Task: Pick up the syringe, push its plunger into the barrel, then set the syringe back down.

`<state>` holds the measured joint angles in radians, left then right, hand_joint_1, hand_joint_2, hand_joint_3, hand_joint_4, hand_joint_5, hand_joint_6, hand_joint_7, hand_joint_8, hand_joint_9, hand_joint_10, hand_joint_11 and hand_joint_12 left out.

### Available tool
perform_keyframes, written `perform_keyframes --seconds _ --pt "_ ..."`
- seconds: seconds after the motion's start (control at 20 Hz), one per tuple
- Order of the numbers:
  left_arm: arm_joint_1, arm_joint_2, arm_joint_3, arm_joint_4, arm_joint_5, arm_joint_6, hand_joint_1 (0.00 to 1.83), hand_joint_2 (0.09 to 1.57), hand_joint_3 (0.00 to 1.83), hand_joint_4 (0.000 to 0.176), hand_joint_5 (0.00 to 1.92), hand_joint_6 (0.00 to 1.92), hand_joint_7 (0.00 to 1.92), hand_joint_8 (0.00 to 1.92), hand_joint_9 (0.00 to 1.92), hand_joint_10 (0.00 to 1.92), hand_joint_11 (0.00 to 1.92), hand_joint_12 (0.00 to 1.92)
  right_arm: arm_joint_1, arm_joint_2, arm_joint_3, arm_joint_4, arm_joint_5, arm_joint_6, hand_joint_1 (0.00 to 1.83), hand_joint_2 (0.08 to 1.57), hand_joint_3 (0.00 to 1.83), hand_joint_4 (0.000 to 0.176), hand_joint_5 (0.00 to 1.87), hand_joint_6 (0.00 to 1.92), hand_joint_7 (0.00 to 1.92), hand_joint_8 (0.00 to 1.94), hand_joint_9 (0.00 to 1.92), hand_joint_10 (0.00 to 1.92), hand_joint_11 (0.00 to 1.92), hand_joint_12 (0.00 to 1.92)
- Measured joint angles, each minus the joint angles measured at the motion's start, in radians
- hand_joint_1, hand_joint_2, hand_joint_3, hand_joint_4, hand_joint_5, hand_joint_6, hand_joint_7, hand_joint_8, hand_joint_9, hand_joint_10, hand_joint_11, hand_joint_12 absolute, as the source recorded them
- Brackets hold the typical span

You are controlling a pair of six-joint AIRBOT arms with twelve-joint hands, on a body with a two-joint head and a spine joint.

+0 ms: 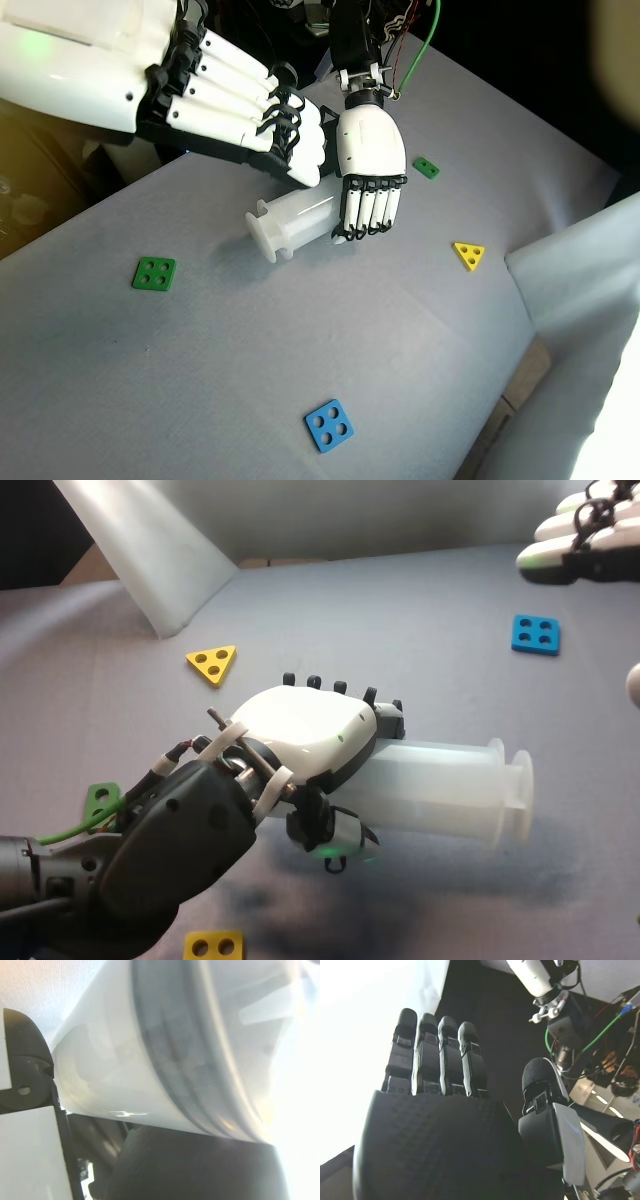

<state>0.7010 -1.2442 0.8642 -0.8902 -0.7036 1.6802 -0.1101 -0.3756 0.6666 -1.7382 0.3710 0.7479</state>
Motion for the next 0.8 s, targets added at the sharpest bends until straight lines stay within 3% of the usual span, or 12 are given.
perform_keyframes --seconds 0.15,0.2,0.25,0.3,0.4,0.45,0.5,0.6,0.7,0.8 --pt "0.0 0.0 0.0 0.0 0.0 -0.001 1.32 1.28 0.0 0.0 0.67 1.18 0.66 1.62 0.56 1.71 0.42 1.52 0.0 -0.001 -0.002 0.0 0.005 0.0 0.0 1.3 0.0 0.0 0.25 0.0 0.2 0.0 0.15 0.0 0.0 0.44" --pt "0.0 0.0 0.0 0.0 0.0 -0.001 1.17 1.29 0.0 0.0 0.64 1.33 0.69 1.6 0.42 1.43 0.28 1.5 0.0 -0.001 -0.002 -0.001 0.002 0.0 0.0 1.3 0.0 0.0 0.26 0.01 0.21 0.0 0.16 0.0 0.0 0.44" --pt "0.0 0.0 0.0 0.0 0.0 -0.002 1.13 1.19 0.0 0.0 0.5 0.83 0.51 1.04 0.36 1.18 0.21 1.42 0.0 -0.001 -0.002 -0.002 0.0 0.0 0.0 1.3 0.0 0.0 0.27 0.01 0.21 0.0 0.16 0.0 0.0 0.47" --pt "0.0 0.0 0.0 0.0 0.0 -0.002 1.13 1.19 0.0 0.0 0.5 0.83 0.51 1.04 0.36 1.18 0.21 1.42 -0.001 -0.001 -0.002 -0.002 0.0 0.0 0.0 1.3 0.0 0.0 0.27 0.01 0.21 0.0 0.16 0.0 0.0 0.47" --pt "0.001 0.0 0.0 0.0 -0.002 -0.004 1.03 1.1 0.0 0.0 0.5 0.23 0.49 0.35 0.35 0.63 0.11 1.19 0.0 -0.001 -0.002 -0.003 0.002 0.0 0.0 1.3 0.0 0.0 0.27 0.01 0.22 0.0 0.16 0.0 0.0 0.48" --pt "0.002 0.0 0.0 0.001 -0.005 -0.004 0.81 1.04 0.0 0.0 0.39 0.07 0.39 0.11 0.29 0.29 0.02 1.0 -0.001 -0.001 -0.002 -0.007 0.002 0.0 0.0 1.3 0.0 0.0 0.26 0.0 0.21 0.0 0.16 0.0 0.0 0.46" --pt "0.002 0.0 0.0 0.0 -0.005 -0.006 0.59 0.99 0.0 0.0 0.24 0.01 0.24 0.02 0.19 0.1 0.0 0.67 0.0 -0.001 -0.002 -0.009 0.002 0.0 0.0 1.3 0.0 0.0 0.26 0.0 0.21 0.0 0.16 0.0 0.0 0.43" --pt "0.002 0.0 0.0 0.005 -0.008 -0.007 0.26 0.76 0.0 0.0 0.1 0.01 0.07 0.01 0.07 0.01 0.0 0.29 0.0 -0.001 -0.002 -0.009 0.001 0.0 0.0 1.3 0.0 0.0 0.27 0.0 0.22 0.0 0.17 0.01 0.0 0.46" --pt "0.005 0.0 0.0 0.009 -0.008 -0.01 0.21 0.72 0.0 0.0 0.03 0.0 0.0 0.0 0.0 0.0 0.0 0.04 0.0 -0.001 -0.004 -0.009 0.001 0.0 0.0 1.3 0.0 0.0 0.26 0.0 0.22 0.0 0.17 0.0 0.0 0.43" --pt "0.006 0.0 0.0 0.016 -0.009 -0.013 0.2 0.73 0.0 0.0 0.02 0.0 0.0 0.0 0.0 0.0 0.0 0.03 0.0 -0.001 -0.004 -0.009 0.002 0.0 0.0 1.3 0.0 0.0 0.26 0.0 0.21 0.0 0.16 0.0 0.0 0.42"
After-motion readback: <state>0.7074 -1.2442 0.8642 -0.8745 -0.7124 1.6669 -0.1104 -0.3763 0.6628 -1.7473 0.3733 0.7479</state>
